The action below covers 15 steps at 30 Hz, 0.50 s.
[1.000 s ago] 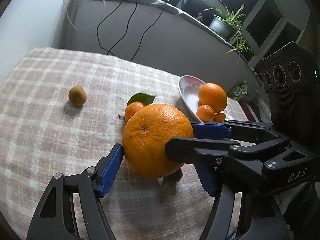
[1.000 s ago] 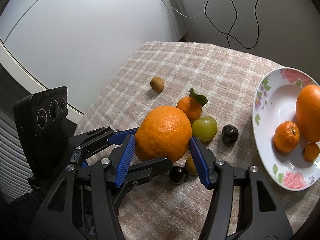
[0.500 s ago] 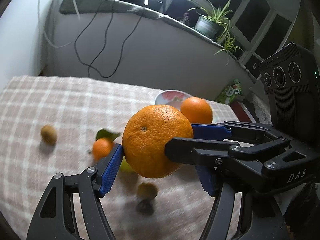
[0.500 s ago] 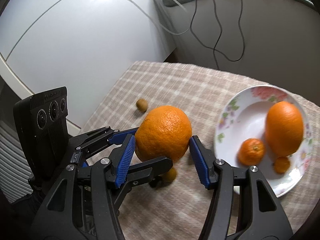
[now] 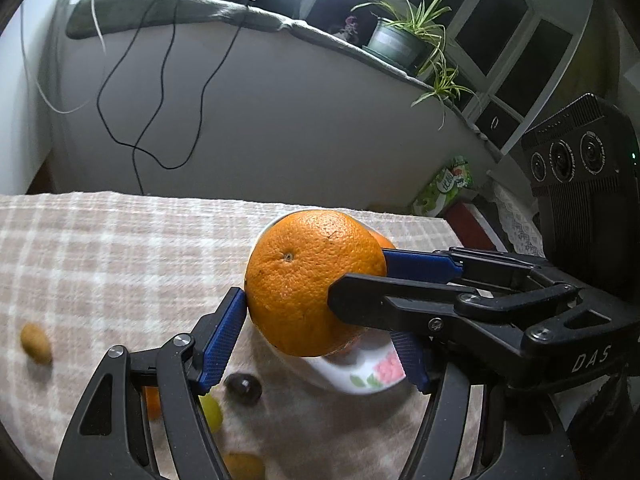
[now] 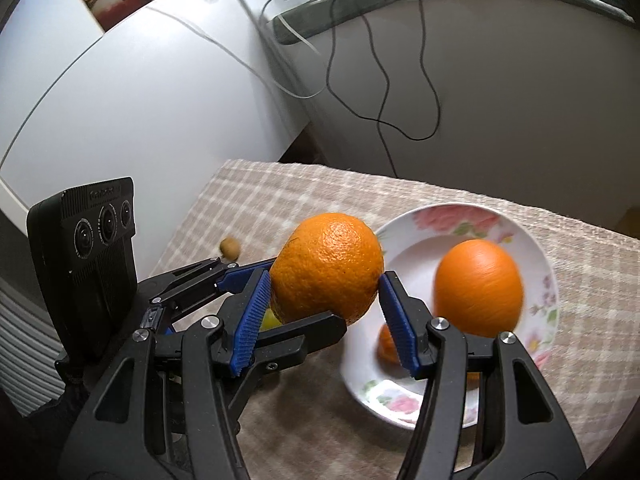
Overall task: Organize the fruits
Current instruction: 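Carry the orange over the plate, lower it and open the right tool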
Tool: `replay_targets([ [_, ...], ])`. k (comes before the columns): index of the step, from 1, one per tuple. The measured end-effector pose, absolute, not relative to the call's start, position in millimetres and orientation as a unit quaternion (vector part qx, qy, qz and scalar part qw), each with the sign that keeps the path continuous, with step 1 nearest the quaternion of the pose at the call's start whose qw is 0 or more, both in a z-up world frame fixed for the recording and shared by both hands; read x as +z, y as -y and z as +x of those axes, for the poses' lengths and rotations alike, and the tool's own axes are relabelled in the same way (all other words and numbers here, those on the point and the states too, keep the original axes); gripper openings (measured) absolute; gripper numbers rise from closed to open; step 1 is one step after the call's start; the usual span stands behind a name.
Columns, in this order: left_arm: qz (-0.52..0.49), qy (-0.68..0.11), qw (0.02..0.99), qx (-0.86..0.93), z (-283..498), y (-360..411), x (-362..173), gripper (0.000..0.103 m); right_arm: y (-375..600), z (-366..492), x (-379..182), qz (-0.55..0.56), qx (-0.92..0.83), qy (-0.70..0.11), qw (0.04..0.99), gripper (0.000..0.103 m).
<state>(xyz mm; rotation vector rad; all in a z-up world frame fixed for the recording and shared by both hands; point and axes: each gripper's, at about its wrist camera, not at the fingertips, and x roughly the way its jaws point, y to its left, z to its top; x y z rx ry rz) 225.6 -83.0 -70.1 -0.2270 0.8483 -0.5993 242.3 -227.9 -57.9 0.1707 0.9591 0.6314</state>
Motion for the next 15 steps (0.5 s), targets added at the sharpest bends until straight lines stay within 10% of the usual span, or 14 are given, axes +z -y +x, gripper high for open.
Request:
replay_targets([
  [15, -0.097, -0.423, 0.855, -0.284, 249, 104, -82, 0.070, 241, 262, -71, 0.078, 0.281, -0.464, 0.836, 0.059],
])
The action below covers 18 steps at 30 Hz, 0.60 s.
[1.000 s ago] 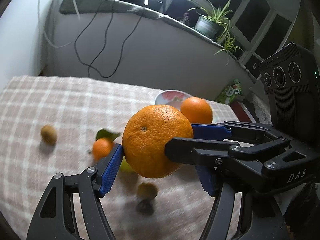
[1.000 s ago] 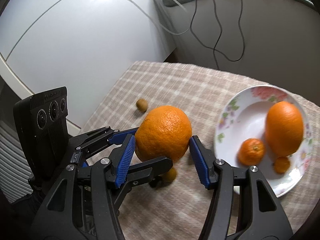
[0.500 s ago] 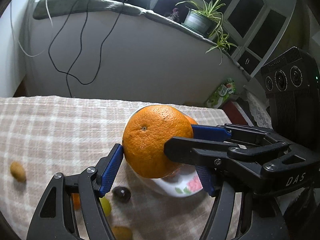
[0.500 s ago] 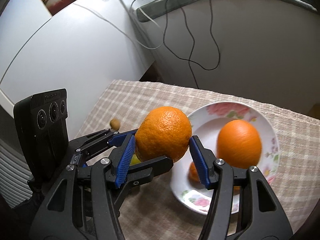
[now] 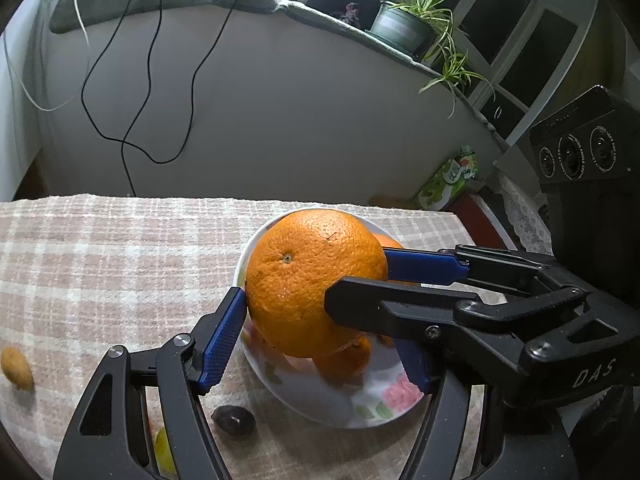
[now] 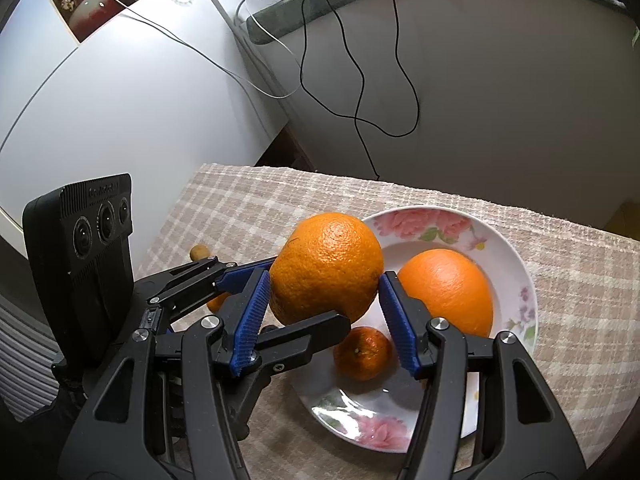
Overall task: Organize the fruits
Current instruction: 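Carry the orange over the plate, lower it and open the right tool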
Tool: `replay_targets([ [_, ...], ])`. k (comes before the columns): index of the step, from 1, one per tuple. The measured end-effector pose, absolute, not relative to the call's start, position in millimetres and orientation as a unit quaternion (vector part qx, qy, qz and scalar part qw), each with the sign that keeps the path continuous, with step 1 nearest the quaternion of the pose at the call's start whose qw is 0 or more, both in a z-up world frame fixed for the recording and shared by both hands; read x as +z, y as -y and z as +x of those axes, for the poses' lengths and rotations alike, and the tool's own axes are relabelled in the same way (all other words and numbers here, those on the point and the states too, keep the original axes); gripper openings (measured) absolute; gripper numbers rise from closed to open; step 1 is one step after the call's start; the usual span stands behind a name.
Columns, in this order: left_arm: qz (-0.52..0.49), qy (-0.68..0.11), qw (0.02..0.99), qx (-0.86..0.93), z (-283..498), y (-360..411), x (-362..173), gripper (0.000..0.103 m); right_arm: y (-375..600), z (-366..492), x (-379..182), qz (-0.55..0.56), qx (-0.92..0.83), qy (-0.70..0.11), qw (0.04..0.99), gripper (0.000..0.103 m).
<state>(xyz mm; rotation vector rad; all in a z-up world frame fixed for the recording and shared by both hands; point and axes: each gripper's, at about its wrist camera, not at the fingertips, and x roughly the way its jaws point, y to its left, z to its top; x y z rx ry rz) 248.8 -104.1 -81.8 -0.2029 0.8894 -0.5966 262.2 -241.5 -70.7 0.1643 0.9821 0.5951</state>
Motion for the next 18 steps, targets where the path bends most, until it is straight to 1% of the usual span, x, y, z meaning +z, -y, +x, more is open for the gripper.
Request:
replay_targets([
  [6, -0.081, -0.429, 0.857, -0.273, 251, 110, -85, 0.069, 239, 264, -71, 0.070, 0.276, -0.460, 0.841, 0.059],
  [11, -0.066, -0.408, 0.867, -0.278, 247, 113, -71, 0.068, 239, 264, -66, 0.072, 0.272, -0.450, 0.848, 0.059],
  [18, -0.060, -0.410, 0.867, -0.278, 242, 113, -72, 0.068, 239, 260, -59, 0.063, 0.261, -0.442, 0.856, 0.059],
])
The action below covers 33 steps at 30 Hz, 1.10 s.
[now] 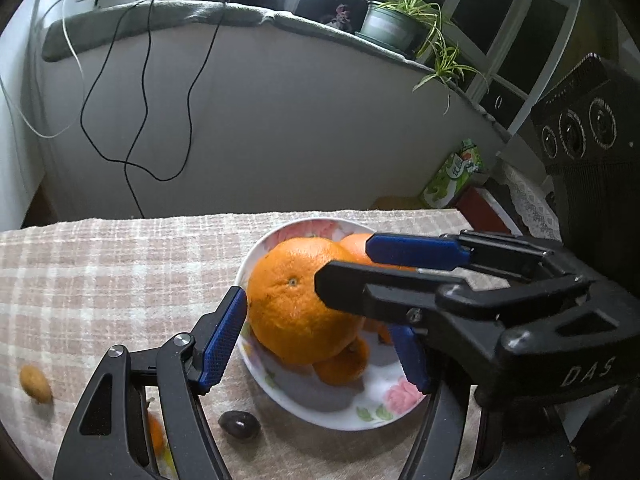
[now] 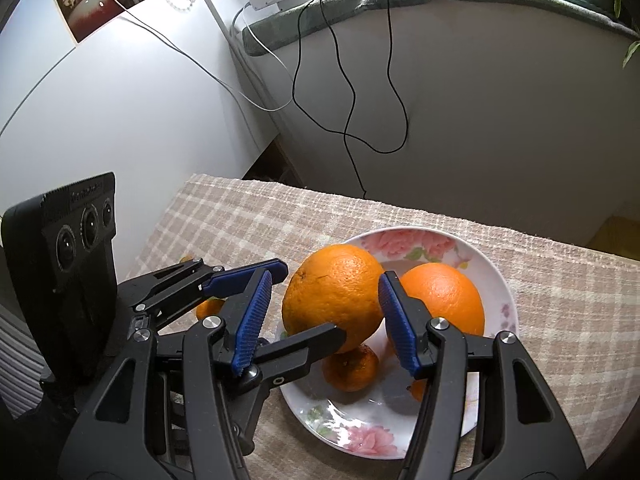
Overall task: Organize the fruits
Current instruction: 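Carry the orange over the plate, lower it and open the right tool, then withdraw the right tool from the plate toward the loose fruit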
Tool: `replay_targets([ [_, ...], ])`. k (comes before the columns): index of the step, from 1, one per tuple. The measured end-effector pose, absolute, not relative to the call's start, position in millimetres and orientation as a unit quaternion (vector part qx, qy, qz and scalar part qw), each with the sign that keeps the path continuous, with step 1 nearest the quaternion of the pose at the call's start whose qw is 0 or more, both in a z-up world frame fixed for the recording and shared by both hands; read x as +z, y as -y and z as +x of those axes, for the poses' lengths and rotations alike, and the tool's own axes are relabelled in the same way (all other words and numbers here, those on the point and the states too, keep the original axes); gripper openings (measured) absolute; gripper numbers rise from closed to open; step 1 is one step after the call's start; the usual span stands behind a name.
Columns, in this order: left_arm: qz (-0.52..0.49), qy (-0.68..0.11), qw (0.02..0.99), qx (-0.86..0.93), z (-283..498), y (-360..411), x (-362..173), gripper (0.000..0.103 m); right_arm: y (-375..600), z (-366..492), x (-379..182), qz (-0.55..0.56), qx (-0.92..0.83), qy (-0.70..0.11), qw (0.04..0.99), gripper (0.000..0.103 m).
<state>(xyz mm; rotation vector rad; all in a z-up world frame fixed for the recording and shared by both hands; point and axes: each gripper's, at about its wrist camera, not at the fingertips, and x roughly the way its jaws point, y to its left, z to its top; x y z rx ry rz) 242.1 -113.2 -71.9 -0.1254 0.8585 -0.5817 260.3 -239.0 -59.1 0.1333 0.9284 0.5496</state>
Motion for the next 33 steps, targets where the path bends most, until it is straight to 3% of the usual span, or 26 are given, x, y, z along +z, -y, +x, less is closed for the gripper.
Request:
replay_targets([
  [10, -0.060, -0.405, 0.871, -0.270, 224, 90, -68, 0.068, 245, 253, -52, 0.067, 0.252, -0.432, 0.863, 0.062],
  [17, -0.051, -0.391, 0.881, -0.262, 204, 68, -61, 0.068, 243, 237, -41, 0.049, 0.246, -0.417, 0.873, 0.071],
  [31, -0.062, -0.378, 0.895, -0.229, 163, 12, -57, 0.068, 264, 193, -28, 0.062, 0.218, -0.384, 0.895, 0.072],
  [33, -0.064, -0.380, 0.895, -0.224, 155, 3, -60, 0.068, 262, 186, -27, 0.053, 0.219, -0.380, 0.897, 0.079],
])
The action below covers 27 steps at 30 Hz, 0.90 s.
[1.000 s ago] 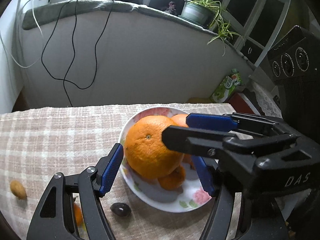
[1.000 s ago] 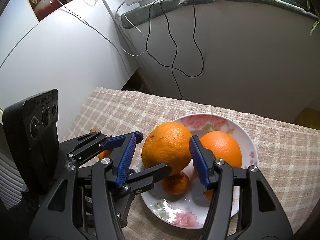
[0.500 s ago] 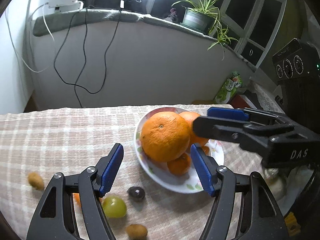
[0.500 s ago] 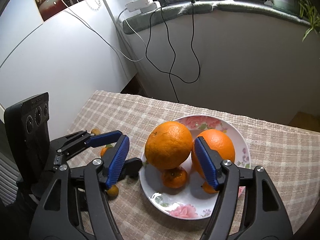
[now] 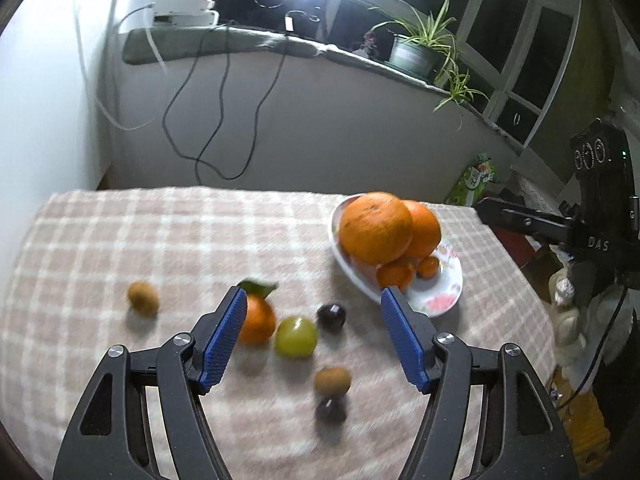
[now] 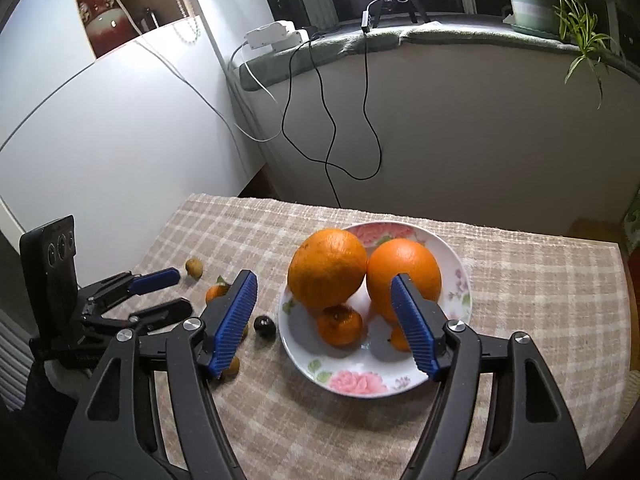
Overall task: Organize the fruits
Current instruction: 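Withdraw the right tool from the plate toward the loose fruit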
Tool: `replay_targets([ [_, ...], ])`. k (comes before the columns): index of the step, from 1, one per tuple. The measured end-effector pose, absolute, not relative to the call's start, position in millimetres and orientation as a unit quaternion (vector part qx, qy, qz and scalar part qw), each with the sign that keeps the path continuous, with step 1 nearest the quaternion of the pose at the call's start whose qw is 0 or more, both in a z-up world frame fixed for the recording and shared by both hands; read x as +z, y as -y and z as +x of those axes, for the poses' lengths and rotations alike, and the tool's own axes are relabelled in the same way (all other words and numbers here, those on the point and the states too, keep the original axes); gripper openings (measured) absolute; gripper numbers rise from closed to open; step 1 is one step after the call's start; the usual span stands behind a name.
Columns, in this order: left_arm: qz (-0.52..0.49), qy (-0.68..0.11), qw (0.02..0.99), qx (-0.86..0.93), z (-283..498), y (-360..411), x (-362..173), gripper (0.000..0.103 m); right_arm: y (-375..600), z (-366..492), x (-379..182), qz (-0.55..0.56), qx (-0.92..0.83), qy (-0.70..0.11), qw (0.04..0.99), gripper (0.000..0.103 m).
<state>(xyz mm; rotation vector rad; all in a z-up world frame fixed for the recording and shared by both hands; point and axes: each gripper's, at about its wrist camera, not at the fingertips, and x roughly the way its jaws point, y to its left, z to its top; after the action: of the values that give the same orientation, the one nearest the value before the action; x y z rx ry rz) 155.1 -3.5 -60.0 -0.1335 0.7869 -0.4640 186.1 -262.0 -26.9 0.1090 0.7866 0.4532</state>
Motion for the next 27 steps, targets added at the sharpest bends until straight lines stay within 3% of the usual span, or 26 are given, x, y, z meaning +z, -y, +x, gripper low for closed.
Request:
replay_targets([
  [2, -0.067, -0.380, 0.896, -0.217, 147, -6, -63, 0.068, 259, 178, -26, 0.037, 0.213, -0.373, 0.902, 0.084],
  [8, -0.082, -0.384, 0.896, -0.209, 125, -26, -72, 0.068, 245, 157, -28, 0.010, 0.230, -0.369, 0.900, 0.085],
  [15, -0.097, -0.402, 0.885, -0.214, 105, -28, -93, 0.048, 221, 134, -43, -0.003, 0.269, -0.370, 0.889, 0.085],
  [19, -0.094, -0.406, 0.880, -0.228, 96, -18, -98, 0.043, 203, 128, -56, -0.024, 0.282, -0.376, 0.882, 0.083],
  [27, -0.066, -0.409, 0.878, -0.238, 89, 3, -101, 0.043, 177, 127, -80, -0.039, 0.306, -0.403, 0.862, 0.062],
])
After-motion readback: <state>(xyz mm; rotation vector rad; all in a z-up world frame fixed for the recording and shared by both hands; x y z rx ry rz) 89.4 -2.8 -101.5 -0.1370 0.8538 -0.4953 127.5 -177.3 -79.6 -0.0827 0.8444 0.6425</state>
